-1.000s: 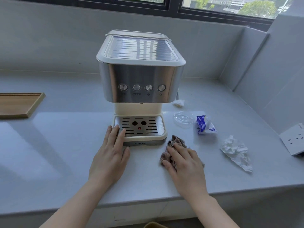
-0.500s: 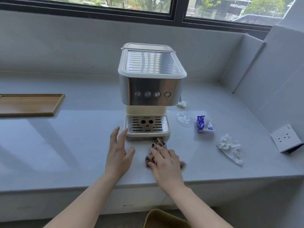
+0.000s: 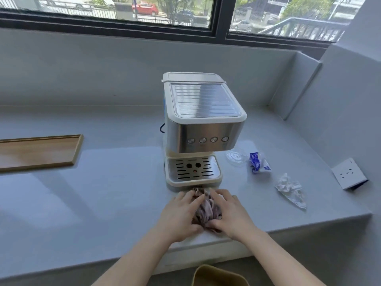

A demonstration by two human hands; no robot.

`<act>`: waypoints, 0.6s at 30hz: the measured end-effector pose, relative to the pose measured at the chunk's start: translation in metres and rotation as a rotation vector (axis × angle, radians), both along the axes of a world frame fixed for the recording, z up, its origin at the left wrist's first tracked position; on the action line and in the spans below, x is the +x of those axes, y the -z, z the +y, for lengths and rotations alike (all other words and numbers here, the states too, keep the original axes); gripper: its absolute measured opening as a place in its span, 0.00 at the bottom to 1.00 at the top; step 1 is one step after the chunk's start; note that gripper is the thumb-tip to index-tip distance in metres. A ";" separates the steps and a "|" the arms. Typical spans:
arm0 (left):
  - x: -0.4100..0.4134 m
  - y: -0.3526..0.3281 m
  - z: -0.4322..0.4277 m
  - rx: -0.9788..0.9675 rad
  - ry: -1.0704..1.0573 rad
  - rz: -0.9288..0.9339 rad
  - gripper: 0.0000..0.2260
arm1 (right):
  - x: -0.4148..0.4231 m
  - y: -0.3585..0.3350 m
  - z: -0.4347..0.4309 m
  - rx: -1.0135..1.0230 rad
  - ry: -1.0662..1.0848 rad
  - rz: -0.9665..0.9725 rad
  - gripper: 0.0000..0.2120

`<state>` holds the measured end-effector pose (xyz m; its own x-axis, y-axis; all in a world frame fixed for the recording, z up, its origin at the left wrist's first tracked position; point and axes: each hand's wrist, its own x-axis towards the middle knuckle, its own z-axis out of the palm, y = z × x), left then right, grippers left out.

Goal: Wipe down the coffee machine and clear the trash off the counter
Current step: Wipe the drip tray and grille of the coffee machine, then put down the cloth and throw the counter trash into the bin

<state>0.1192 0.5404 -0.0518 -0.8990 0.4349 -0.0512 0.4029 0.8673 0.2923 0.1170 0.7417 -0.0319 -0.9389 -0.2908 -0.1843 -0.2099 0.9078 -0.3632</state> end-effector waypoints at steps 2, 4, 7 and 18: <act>-0.005 0.000 0.002 0.004 -0.009 0.018 0.36 | -0.005 -0.004 -0.011 -0.024 -0.041 -0.030 0.39; -0.007 -0.003 0.000 0.039 -0.006 0.049 0.28 | -0.005 -0.009 -0.019 -0.049 -0.068 -0.029 0.28; -0.004 -0.009 -0.010 0.138 -0.034 -0.021 0.22 | -0.001 -0.019 -0.032 -0.054 -0.077 -0.027 0.14; 0.028 -0.044 -0.127 0.191 -0.167 0.023 0.17 | -0.001 -0.050 -0.137 -0.176 -0.255 0.022 0.09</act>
